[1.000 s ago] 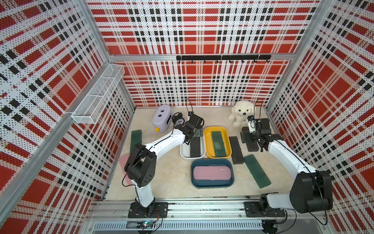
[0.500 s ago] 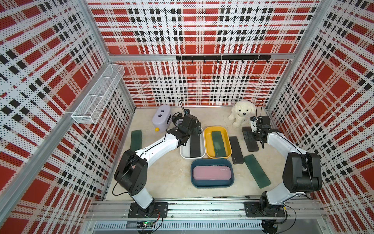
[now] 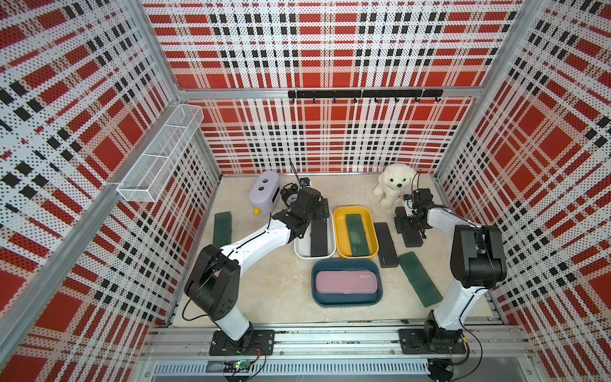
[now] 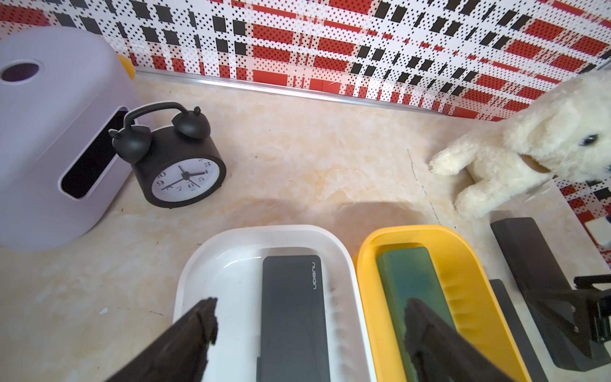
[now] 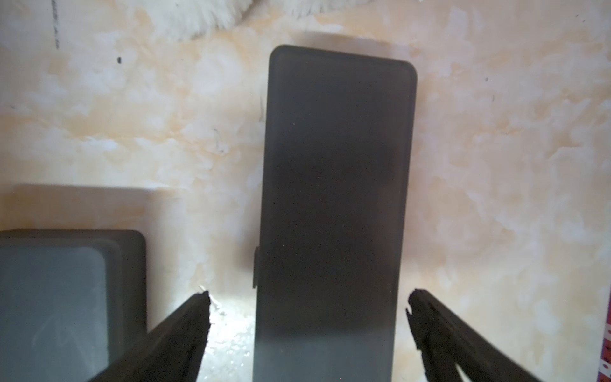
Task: Place the pencil cases by color into the storage box
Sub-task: Pick up the pencil case from the center of the board.
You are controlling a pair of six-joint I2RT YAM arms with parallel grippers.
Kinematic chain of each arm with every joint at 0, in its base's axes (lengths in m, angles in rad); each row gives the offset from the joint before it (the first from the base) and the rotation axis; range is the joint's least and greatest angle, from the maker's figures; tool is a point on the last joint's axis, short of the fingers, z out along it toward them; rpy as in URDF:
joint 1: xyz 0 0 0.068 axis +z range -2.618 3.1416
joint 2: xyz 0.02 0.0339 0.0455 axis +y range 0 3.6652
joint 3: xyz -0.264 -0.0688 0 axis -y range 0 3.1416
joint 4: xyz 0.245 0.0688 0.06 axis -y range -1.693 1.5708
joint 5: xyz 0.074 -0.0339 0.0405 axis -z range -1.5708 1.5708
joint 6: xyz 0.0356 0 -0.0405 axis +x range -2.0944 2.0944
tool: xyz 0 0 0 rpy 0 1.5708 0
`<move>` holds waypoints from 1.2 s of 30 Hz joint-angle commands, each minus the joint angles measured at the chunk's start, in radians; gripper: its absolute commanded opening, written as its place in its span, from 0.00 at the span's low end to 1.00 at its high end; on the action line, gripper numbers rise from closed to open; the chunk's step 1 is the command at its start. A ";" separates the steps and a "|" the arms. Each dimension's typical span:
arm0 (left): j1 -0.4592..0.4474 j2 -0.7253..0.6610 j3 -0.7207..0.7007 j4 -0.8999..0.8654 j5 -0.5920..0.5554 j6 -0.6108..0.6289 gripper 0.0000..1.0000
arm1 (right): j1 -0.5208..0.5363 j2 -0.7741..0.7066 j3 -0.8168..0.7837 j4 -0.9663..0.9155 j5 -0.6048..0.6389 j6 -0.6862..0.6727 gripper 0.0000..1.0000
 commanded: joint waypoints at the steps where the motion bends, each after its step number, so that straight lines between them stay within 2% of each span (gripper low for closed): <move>1: 0.014 -0.035 -0.011 0.021 0.001 0.007 0.92 | -0.011 0.014 0.018 0.008 0.021 0.006 1.00; 8: 0.025 -0.045 -0.023 0.021 0.001 0.004 0.92 | -0.025 0.028 0.013 0.017 0.028 0.006 1.00; 21: 0.033 -0.058 -0.034 0.021 -0.002 0.001 0.92 | -0.039 0.077 0.006 0.040 -0.037 0.010 1.00; 27: 0.033 -0.061 -0.037 0.021 -0.003 0.001 0.92 | -0.043 0.075 -0.004 0.041 -0.043 0.012 0.96; 32: 0.035 -0.065 -0.041 0.021 -0.005 0.002 0.92 | -0.049 0.061 -0.010 0.042 -0.043 0.012 0.91; 36: 0.036 -0.071 -0.044 0.021 -0.004 0.007 0.92 | -0.063 0.042 -0.011 0.037 -0.048 0.009 0.75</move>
